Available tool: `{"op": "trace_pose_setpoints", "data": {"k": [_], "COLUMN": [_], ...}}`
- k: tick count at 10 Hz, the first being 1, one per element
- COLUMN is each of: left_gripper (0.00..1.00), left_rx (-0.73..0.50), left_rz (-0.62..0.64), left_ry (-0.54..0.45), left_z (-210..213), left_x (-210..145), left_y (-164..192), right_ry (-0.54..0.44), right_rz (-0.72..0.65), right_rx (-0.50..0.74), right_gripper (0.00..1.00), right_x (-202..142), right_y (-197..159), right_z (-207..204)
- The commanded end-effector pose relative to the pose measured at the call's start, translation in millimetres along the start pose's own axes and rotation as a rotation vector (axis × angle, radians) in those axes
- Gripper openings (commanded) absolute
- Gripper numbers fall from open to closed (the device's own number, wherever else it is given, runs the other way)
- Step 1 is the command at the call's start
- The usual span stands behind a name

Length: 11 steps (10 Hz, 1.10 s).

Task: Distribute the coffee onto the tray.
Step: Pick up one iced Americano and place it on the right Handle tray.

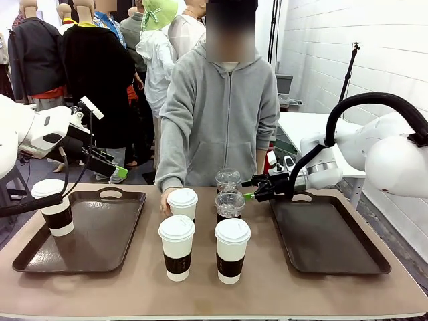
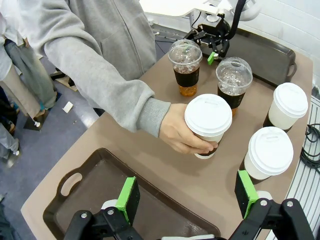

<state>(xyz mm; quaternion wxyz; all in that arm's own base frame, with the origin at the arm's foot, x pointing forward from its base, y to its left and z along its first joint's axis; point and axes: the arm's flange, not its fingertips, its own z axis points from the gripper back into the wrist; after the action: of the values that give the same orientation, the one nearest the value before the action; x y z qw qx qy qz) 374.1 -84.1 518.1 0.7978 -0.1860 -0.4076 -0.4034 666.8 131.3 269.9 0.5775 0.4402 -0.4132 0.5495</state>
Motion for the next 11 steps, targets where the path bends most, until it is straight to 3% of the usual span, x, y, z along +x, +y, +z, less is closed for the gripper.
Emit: {"op": "trace_pose_setpoints", "data": {"k": [1,11], "left_gripper": [1.00,1.00], "left_rx": [-0.006,-0.006], "left_rz": [0.006,0.006], "left_ry": [-0.003,-0.003], "left_z": [-0.4,-0.4], "left_x": [-2.1,-2.1], "left_y": [0.9,0.9], "right_ry": [-0.037,0.000], "right_rz": [-0.017,-0.049], "right_rx": [0.036,0.102], "right_gripper": [1.00,1.00], "right_x": [2.1,0.5], "right_y": [-8.5,-17.2], "right_z": [-5.0,-31.4]}}
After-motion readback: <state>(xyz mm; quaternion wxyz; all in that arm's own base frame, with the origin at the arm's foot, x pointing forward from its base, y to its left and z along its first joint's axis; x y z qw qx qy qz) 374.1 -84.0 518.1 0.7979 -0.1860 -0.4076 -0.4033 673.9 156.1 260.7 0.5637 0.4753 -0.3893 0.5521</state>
